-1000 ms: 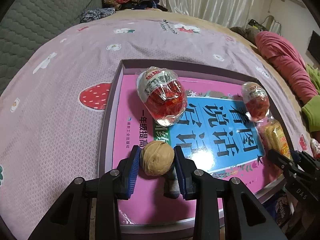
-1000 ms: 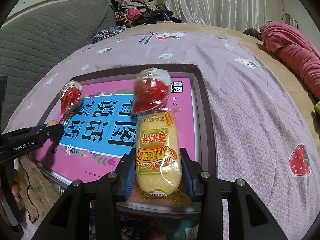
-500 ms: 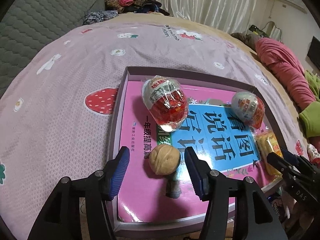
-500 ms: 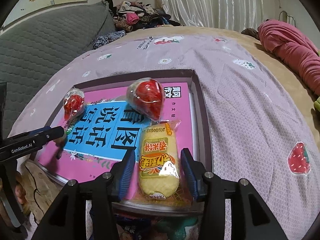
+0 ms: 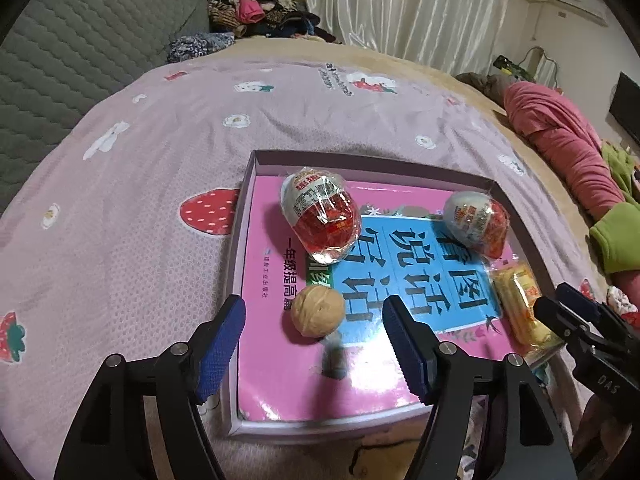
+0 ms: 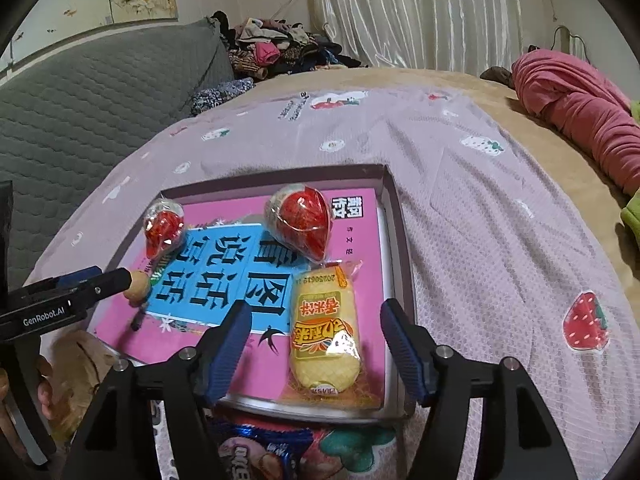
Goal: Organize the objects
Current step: 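Open the left tool to drop the walnut on the book while the right tool releases the cake, then withdraw both open tools from the tray back over the bed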
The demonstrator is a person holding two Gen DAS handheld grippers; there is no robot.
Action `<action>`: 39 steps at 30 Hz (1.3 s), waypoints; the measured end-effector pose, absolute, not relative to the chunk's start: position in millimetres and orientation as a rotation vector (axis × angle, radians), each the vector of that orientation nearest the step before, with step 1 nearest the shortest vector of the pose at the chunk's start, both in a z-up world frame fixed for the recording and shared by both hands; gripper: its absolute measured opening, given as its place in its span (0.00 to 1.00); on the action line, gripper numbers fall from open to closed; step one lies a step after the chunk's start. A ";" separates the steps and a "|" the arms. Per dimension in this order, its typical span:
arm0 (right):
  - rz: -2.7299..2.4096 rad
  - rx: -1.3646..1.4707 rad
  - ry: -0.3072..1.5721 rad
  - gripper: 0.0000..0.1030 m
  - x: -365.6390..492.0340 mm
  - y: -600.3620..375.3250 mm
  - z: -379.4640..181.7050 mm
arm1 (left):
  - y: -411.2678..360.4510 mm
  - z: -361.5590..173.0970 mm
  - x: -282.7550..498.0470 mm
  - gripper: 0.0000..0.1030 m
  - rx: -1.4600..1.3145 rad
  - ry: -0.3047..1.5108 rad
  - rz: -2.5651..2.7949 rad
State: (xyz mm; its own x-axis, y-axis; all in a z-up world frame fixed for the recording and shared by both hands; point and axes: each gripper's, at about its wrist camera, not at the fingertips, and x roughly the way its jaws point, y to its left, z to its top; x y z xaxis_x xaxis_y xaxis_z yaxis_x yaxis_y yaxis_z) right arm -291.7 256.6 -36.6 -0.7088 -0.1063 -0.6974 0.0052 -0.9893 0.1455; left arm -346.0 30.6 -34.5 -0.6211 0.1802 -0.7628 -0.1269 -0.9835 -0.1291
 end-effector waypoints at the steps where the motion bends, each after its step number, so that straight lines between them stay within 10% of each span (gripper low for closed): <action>1: -2.847 1.162 -0.205 0.68 -289.3 256.5 -33.5 | 29.7 -33.1 -344.3 0.77 -1.270 -0.089 2.687; 39: -2.917 0.880 0.008 0.80 -156.9 189.6 115.8 | -8.6 96.8 -192.6 0.78 -1.113 -0.001 2.792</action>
State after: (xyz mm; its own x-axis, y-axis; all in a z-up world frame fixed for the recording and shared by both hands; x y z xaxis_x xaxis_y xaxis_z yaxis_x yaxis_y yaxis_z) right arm -156.9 189.6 115.8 -0.8290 -0.0889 -0.5522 0.0921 -0.9955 0.0221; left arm -192.6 -8.6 96.8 -0.7176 0.1263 -0.6848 -0.1261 -0.9907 -0.0507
